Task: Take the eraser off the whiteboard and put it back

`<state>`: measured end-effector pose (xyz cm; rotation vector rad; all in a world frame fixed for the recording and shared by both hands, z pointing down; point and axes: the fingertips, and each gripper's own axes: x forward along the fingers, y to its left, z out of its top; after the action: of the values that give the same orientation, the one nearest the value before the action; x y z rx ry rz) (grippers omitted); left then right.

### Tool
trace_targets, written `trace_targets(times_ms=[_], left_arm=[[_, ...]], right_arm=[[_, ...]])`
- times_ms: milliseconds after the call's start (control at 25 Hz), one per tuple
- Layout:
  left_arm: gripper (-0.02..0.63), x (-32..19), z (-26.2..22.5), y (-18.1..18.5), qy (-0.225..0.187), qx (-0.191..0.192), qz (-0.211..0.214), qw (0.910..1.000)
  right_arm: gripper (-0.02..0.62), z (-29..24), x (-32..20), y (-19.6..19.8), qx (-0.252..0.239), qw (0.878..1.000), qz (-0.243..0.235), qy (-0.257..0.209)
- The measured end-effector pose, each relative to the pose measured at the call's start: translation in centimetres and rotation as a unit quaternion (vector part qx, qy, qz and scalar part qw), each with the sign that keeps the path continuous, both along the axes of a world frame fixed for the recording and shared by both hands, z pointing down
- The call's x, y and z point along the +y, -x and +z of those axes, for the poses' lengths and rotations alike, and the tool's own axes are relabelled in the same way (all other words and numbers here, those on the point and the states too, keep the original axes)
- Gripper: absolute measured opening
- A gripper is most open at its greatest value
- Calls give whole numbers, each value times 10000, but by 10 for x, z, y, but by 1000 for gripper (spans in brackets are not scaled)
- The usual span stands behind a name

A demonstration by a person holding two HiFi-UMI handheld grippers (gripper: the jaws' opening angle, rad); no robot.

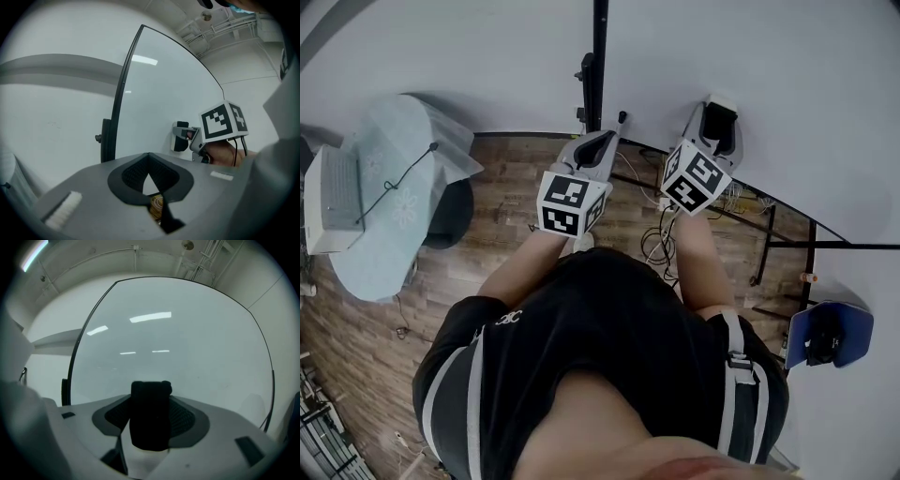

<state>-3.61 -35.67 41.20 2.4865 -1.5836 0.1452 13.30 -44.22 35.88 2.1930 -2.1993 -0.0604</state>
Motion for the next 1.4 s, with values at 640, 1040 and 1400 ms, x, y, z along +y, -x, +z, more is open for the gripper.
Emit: trace_targets(times_ms=[640,1040,1400], left_arm=[[9,-4,-2,-7,-31,39,176,9998],[9,-8,-5,-46,-85,76,677,9976],[9,-1,-4,-95,-82,72,1250,9921]], right_arm=[[262,-16,21,0,-209,9969,-421,-625],[40,-33,67,-26,-123,9896,-817,-1177],[6,-15,104,-60,-372,9917,-926,-808]])
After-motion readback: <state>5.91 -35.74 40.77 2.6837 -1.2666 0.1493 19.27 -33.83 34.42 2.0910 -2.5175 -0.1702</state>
